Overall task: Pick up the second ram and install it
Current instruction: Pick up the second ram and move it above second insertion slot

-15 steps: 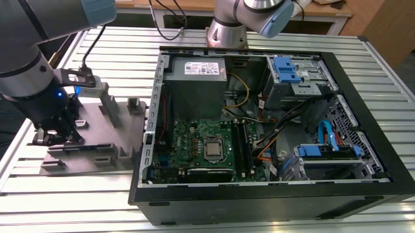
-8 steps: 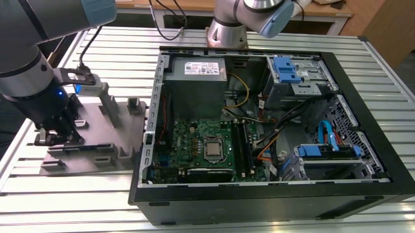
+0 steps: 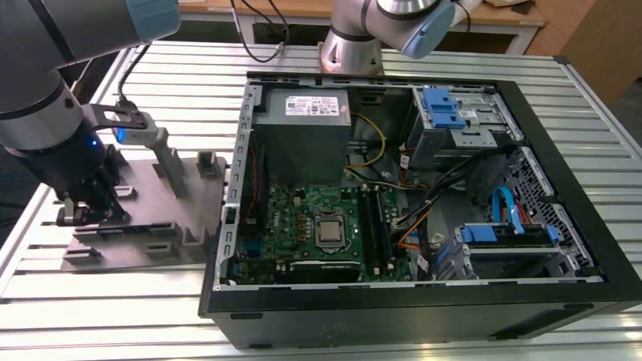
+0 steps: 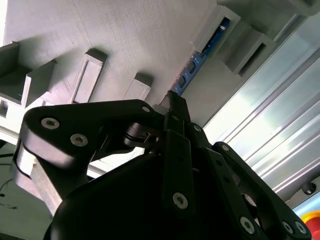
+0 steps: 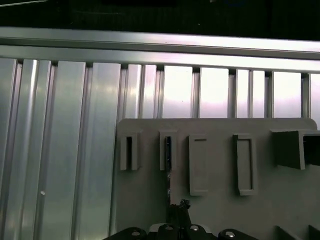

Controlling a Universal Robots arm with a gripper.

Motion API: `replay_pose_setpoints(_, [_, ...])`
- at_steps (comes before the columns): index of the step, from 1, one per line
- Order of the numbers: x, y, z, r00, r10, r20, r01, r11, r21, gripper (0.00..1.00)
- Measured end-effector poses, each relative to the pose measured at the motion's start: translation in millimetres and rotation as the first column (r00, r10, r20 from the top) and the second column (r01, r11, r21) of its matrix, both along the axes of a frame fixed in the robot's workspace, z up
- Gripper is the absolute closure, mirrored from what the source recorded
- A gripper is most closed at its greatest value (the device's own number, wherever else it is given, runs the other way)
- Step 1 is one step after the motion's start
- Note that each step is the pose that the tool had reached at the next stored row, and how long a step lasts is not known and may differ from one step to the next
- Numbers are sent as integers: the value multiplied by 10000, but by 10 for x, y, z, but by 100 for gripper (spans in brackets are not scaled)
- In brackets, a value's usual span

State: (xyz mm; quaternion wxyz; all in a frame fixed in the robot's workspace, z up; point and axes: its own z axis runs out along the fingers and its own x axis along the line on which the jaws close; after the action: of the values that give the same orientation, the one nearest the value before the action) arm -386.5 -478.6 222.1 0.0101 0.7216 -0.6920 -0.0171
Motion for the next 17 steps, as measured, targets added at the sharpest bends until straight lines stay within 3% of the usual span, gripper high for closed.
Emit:
replay_pose_setpoints(7, [0, 0, 0, 9984, 570, 0, -570, 9984, 0, 89])
replay_pose_setpoints(14, [0, 0, 0, 9933, 1160, 1, -1160, 9933, 4, 89])
replay_pose_setpoints(15, [-1, 0, 1, 9928, 1200, 1, -1200, 9928, 26, 89])
replay_pose_setpoints(17, [0, 0, -1, 9929, 1191, 28, -1191, 9926, 230, 89])
